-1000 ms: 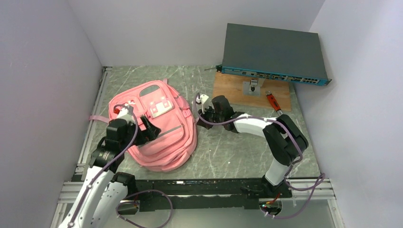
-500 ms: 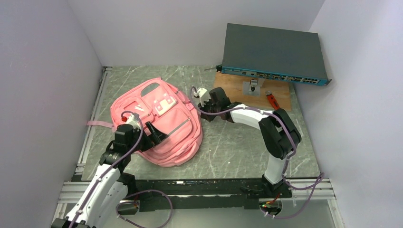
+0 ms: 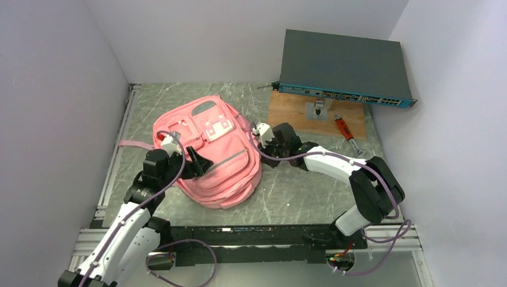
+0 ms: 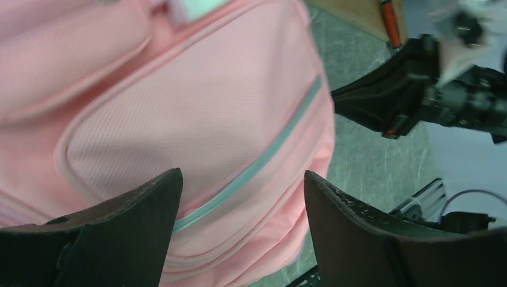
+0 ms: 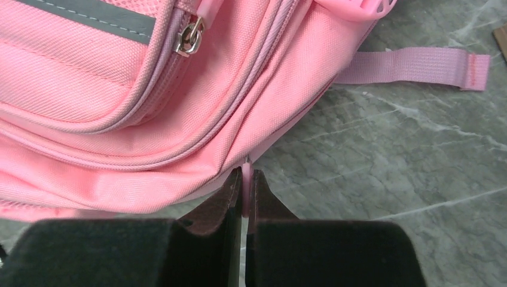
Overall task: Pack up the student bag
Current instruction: Zip the student bag at the center of the board.
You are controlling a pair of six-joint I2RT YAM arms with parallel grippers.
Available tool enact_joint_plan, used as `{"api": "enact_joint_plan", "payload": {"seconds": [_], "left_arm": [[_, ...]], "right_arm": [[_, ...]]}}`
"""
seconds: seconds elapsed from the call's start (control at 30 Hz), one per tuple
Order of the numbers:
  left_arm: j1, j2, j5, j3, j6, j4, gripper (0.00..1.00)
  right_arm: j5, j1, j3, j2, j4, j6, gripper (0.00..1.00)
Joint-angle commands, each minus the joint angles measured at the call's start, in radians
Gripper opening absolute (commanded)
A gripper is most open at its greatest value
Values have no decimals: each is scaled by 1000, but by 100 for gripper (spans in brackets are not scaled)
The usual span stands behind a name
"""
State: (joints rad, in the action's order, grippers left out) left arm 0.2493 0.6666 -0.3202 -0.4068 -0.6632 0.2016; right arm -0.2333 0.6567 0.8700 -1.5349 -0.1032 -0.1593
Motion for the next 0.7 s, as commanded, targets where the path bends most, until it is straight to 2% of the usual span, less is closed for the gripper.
{"api": "enact_joint_plan", "payload": {"seconds": [0.0, 0.1, 0.2, 0.3, 0.47, 0.6, 0.67], "left_arm": [[106, -35, 112, -148, 226, 50, 81], [264, 11, 200, -192, 337, 74, 83], [443, 95, 315, -225, 431, 85, 91], [577, 197, 454, -280, 513, 83, 90], [744, 390, 695, -371, 613, 42, 82], [768, 567, 836, -459, 600, 79, 64], [768, 638, 919, -491, 571, 107, 61]], "right_arm": [[-126, -29, 18, 8, 67, 48, 0], [-150, -48, 32, 1, 67, 54, 0], [-173, -60, 26, 15, 78, 64, 0], [-196, -68, 15, 29, 90, 82, 0], [-220, -69, -8, 41, 126, 114, 0], [-236, -68, -11, 53, 134, 132, 0], [-235, -69, -11, 65, 130, 136, 0]]}}
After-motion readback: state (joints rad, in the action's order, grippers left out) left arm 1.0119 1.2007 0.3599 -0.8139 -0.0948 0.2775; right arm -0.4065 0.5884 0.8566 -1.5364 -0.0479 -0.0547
